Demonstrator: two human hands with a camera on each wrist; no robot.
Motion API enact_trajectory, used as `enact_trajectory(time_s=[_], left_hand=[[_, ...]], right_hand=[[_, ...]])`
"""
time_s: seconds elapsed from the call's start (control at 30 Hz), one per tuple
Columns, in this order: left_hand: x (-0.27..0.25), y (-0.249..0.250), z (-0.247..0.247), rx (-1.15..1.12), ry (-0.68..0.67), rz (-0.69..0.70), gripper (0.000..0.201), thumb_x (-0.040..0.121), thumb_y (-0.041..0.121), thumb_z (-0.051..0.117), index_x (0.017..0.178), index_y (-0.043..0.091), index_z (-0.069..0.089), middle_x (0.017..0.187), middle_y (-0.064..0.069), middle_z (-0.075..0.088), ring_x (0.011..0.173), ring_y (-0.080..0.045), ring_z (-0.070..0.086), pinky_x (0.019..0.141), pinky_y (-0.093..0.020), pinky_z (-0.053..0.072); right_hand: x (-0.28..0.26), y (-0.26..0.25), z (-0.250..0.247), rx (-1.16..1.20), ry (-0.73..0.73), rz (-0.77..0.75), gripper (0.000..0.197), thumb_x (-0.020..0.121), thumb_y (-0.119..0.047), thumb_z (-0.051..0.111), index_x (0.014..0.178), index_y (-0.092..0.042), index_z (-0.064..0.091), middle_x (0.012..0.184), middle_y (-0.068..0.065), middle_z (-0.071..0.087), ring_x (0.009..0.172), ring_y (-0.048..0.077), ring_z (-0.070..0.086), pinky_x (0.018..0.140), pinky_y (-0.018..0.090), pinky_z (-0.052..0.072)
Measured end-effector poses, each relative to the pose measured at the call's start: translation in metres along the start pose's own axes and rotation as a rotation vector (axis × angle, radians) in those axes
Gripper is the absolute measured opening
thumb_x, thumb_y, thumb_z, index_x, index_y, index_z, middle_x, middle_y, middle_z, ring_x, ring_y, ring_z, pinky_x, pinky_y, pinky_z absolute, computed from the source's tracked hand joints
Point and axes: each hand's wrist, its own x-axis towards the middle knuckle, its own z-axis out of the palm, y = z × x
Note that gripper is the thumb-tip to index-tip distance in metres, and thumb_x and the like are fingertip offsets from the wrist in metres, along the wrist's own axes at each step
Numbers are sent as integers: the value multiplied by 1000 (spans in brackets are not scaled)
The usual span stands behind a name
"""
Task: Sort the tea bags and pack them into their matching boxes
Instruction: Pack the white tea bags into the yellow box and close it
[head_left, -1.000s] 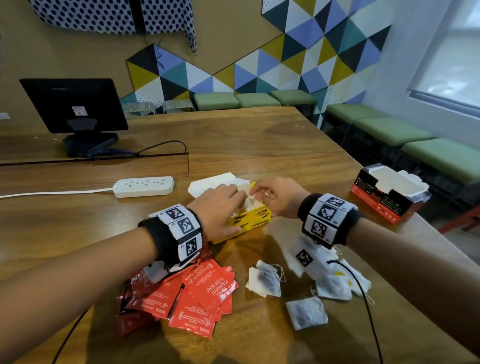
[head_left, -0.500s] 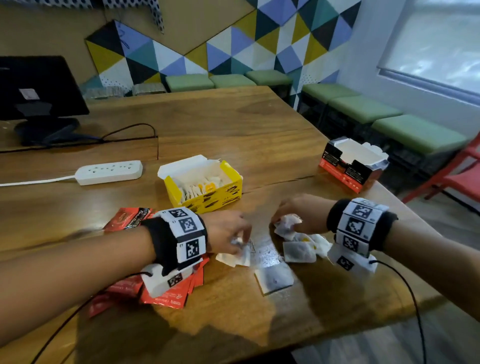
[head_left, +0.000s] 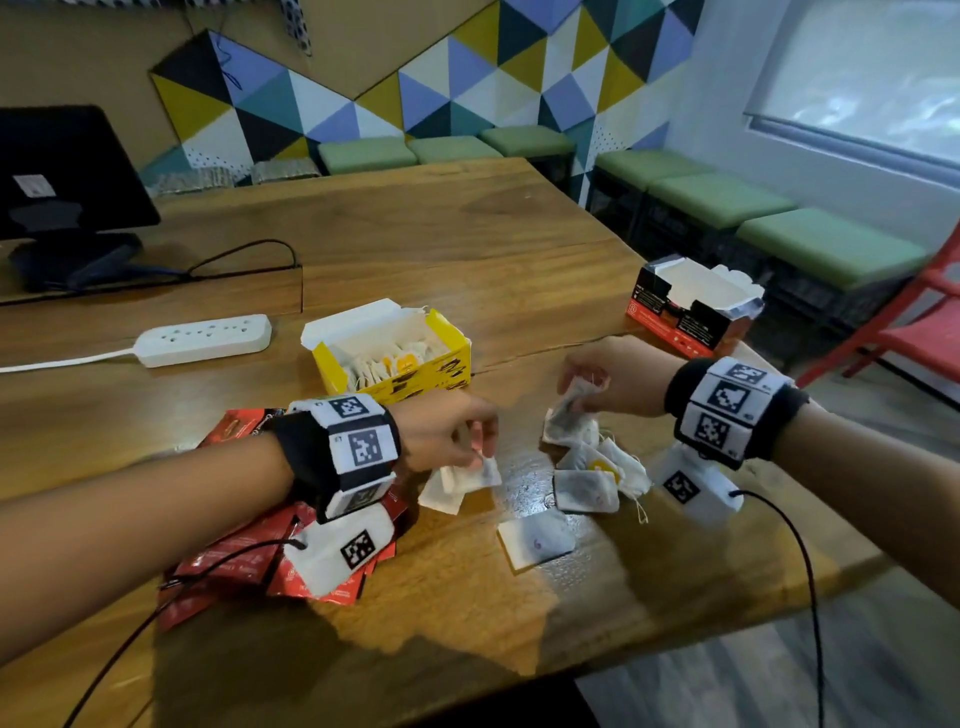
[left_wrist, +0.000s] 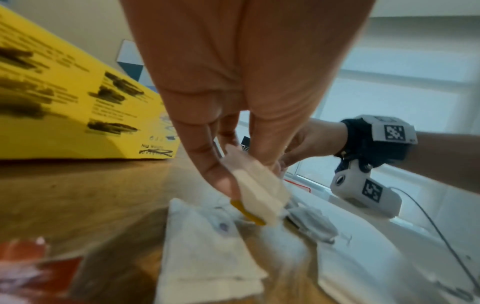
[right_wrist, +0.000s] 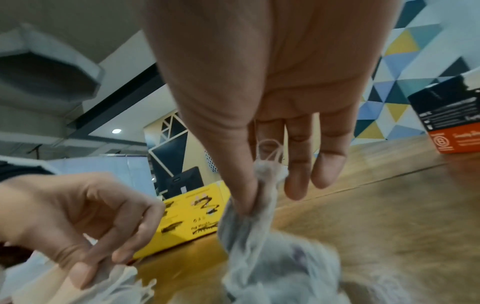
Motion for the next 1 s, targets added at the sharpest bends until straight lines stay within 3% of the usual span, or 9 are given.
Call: enact_trajectory(time_s=[0.07, 0.17, 0.33, 0.43, 0.53, 0.7, 0.8, 0.87, 1.0], left_hand=[[-3, -1, 1, -54, 38, -20, 18, 84, 9, 63, 78, 24, 56, 94, -3, 62, 83, -13, 53, 66, -18, 40], [-9, -6, 8, -81, 57, -70, 29, 83, 7, 62, 68, 28, 49, 88, 0, 60, 81, -13, 52, 73, -25, 43], [-14, -5, 19, 82, 57, -177, 13, 84, 23, 62, 88, 19, 50, 91, 3, 51, 86, -13, 47, 73, -27, 38], [-15, 2, 16, 187, -4, -309, 41, 81, 43, 63, 102, 9, 55, 91, -4, 56, 85, -19, 53, 71, -32, 42], [-13, 3, 17, 269, -83, -384, 51, 79, 50, 62, 103, 5, 61, 84, -4, 55, 76, -20, 51, 62, -30, 37], [-12, 8, 17, 230, -76, -334, 32, 79, 38, 66, 95, 15, 50, 92, -1, 52, 84, -18, 48, 69, -30, 38], [-11, 9, 20, 138, -43, -323, 35, 77, 31, 70, 96, 20, 43, 94, 1, 50, 86, -17, 47, 74, -32, 40], [-11, 9, 20, 61, -18, -332, 44, 75, 27, 74, 108, 15, 46, 92, 3, 47, 86, -16, 46, 75, -30, 39], [-9, 11, 19, -59, -1, -374, 60, 73, 16, 76, 123, 15, 44, 96, 4, 46, 90, -14, 47, 72, -25, 40]], right_hand=[[0, 4, -1, 46, 24, 10, 22, 83, -22, 65, 104, -19, 64, 81, -14, 51, 83, 10, 49, 68, 19, 37], [3, 10, 2, 118, 26, 48, 19, 82, -23, 66, 100, -17, 65, 82, -11, 54, 80, 11, 51, 60, 15, 36], [8, 17, 20, 125, -17, 152, 10, 81, -24, 66, 89, -20, 60, 88, -4, 58, 89, 18, 58, 71, 24, 41], [12, 17, 26, 84, -98, 170, 26, 77, -27, 72, 100, -22, 60, 94, -8, 55, 91, 15, 57, 73, 25, 41], [16, 14, 28, 76, -134, 154, 34, 76, -27, 73, 108, -20, 62, 95, -8, 56, 85, 12, 54, 61, 19, 40], [18, 11, 29, 45, -109, 117, 14, 78, -26, 70, 83, -21, 57, 90, -5, 57, 82, 13, 54, 55, 15, 36], [14, 12, 25, 92, -85, 102, 25, 76, -23, 71, 69, -30, 48, 80, -9, 55, 80, 12, 55, 57, 15, 38], [9, 13, 21, 158, -34, 107, 25, 74, -20, 74, 71, -29, 50, 76, -11, 55, 77, 12, 55, 60, 17, 41], [-5, 17, 14, 363, 17, 92, 32, 74, -15, 74, 101, -21, 59, 80, -7, 64, 71, 8, 60, 68, 20, 48]])
